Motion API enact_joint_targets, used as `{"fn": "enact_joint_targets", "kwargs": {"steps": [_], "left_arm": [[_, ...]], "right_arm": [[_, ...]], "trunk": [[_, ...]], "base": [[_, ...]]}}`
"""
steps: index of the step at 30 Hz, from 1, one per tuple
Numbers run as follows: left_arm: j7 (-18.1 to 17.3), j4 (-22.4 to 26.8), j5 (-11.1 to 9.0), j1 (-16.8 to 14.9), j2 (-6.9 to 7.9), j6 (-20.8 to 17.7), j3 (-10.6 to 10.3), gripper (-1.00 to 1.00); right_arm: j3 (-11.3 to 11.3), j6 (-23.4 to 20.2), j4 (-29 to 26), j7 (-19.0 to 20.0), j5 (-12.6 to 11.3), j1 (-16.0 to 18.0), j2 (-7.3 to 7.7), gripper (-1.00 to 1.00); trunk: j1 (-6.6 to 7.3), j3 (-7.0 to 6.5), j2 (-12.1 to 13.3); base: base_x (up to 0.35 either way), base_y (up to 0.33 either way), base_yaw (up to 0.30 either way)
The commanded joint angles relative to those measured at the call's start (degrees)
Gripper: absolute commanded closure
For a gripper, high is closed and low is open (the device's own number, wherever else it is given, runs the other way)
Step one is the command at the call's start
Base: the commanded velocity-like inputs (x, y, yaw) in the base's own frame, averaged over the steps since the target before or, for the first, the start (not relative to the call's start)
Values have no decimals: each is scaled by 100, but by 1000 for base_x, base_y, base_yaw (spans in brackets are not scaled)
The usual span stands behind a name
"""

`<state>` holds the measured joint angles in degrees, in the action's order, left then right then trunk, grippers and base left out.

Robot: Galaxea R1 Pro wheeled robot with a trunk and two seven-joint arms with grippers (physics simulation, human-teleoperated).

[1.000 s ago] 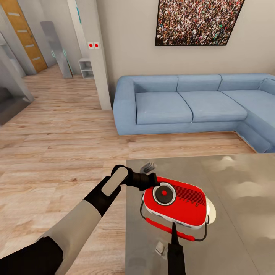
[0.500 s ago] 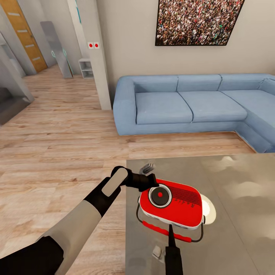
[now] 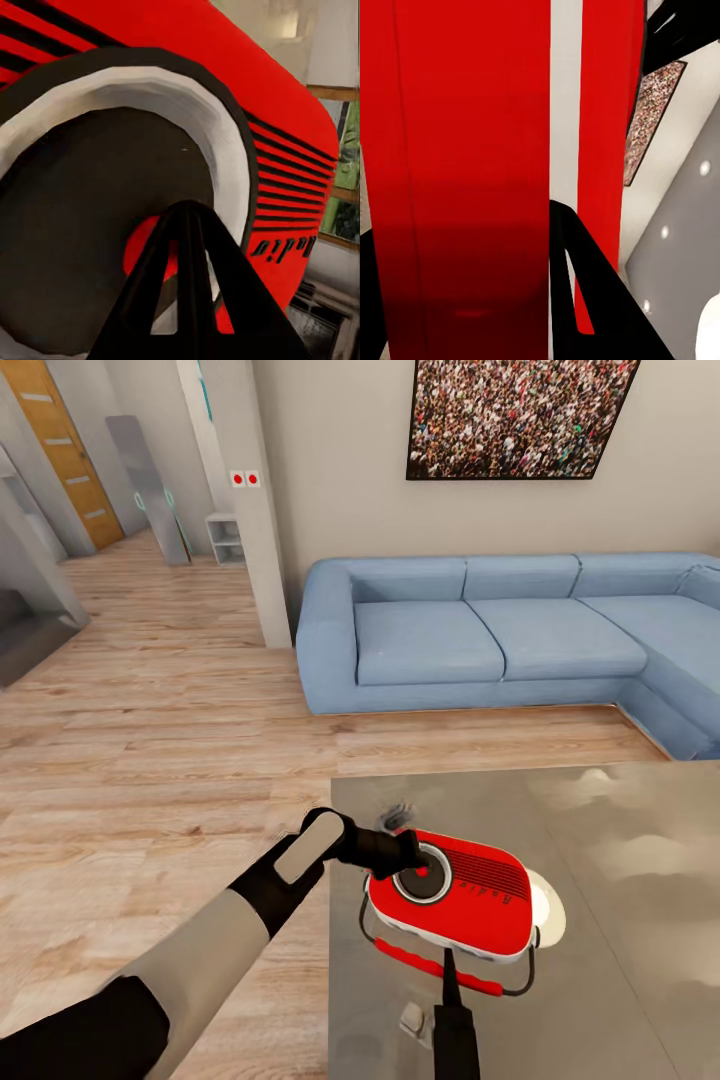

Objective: Turn on the radio receiver that's on the table in the living room.

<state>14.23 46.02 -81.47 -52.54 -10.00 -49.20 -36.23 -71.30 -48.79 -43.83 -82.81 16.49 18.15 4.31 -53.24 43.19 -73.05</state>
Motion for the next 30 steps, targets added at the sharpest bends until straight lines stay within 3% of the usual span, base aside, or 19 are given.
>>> {"fn": "enact_joint_targets", "kwargs": {"steps": [1,4,7,12,18,30], "left_arm": [[14,-29,-210,6,0,106,-282,100],[17,-58,-332,7,0,334,-546,100],[18,-122,-400,7,0,408,-681,100],[17,-253,-597,7,0,454,-763,100],[12,-215,-624,7,0,463,-794,100],[-7,1140,-569,7,0,464,-832,100]], "right_arm": [[-16,-31,-12,-25,101,4,2,100],[-10,-27,-12,-25,101,4,7,100],[-8,-26,-12,-25,101,4,8,100],[-7,-25,-12,-25,101,4,9,100],[6,-25,-9,-17,101,4,20,100],[43,-20,-3,343,101,4,56,100]], "trunk": [[0,0,0],[0,0,0],[0,0,0],[0,0,0],[0,0,0],[0,0,0]], "base": [[0,0,0],[0,0,0],[0,0,0],[0,0,0],[0,0,0],[0,0,0]]}}
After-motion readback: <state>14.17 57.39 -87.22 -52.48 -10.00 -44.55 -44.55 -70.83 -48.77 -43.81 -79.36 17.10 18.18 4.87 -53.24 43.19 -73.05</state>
